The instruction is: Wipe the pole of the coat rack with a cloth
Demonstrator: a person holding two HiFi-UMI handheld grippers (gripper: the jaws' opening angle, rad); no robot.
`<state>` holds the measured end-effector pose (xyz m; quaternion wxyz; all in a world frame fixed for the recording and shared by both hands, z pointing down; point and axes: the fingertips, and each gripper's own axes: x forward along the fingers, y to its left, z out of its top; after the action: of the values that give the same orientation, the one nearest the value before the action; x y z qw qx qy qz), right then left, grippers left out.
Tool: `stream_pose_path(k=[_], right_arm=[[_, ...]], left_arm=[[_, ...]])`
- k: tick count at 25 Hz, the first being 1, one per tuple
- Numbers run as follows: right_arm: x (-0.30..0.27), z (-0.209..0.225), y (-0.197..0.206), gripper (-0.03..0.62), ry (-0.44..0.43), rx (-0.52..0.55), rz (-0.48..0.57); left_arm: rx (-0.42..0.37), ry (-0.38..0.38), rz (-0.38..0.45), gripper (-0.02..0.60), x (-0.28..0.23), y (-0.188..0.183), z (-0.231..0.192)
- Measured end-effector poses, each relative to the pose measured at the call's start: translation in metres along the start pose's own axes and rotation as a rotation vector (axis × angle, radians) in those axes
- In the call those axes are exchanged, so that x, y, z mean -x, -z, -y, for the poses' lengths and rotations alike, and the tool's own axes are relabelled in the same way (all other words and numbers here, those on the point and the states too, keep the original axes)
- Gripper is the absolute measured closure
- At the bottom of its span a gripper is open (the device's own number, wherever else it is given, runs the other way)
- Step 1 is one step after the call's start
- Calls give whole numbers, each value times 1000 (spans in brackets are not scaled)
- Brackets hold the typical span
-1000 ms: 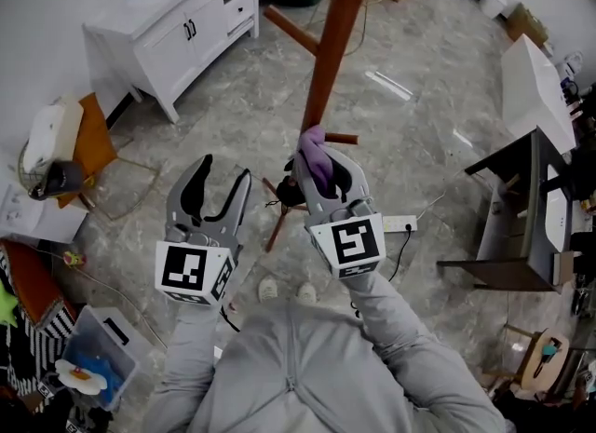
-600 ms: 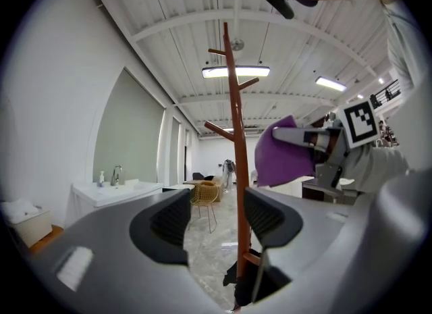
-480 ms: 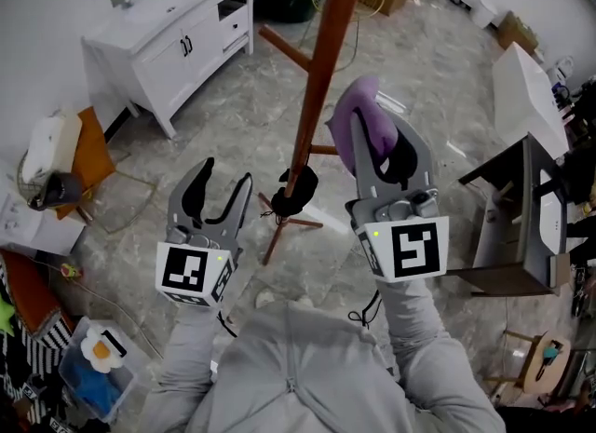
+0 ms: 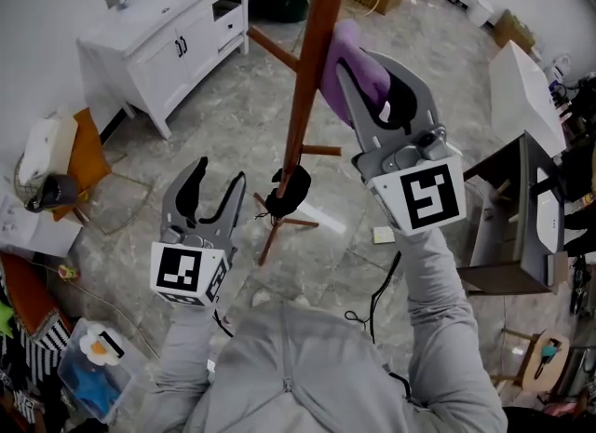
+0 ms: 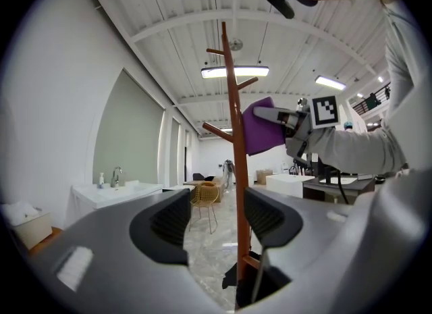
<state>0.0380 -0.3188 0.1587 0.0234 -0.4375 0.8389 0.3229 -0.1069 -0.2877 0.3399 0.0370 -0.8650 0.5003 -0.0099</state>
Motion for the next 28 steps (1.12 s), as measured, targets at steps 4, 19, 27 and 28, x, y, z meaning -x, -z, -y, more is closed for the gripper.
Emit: stream_pose_path(k=[4, 19, 27, 28], right_arm=[[-11, -13, 16, 525, -76, -52, 4], [11, -64, 99, 525, -177, -198, -187], [24, -90, 141, 525, -164, -287, -261], [25, -92, 144, 525, -166, -288, -265]], left_arm=[[10, -11, -5, 314, -1, 3, 5], [35, -50, -27, 314, 8, 15, -2], [46, -39, -39, 314, 6, 23, -2], [47, -38, -40, 314, 6, 24, -2]])
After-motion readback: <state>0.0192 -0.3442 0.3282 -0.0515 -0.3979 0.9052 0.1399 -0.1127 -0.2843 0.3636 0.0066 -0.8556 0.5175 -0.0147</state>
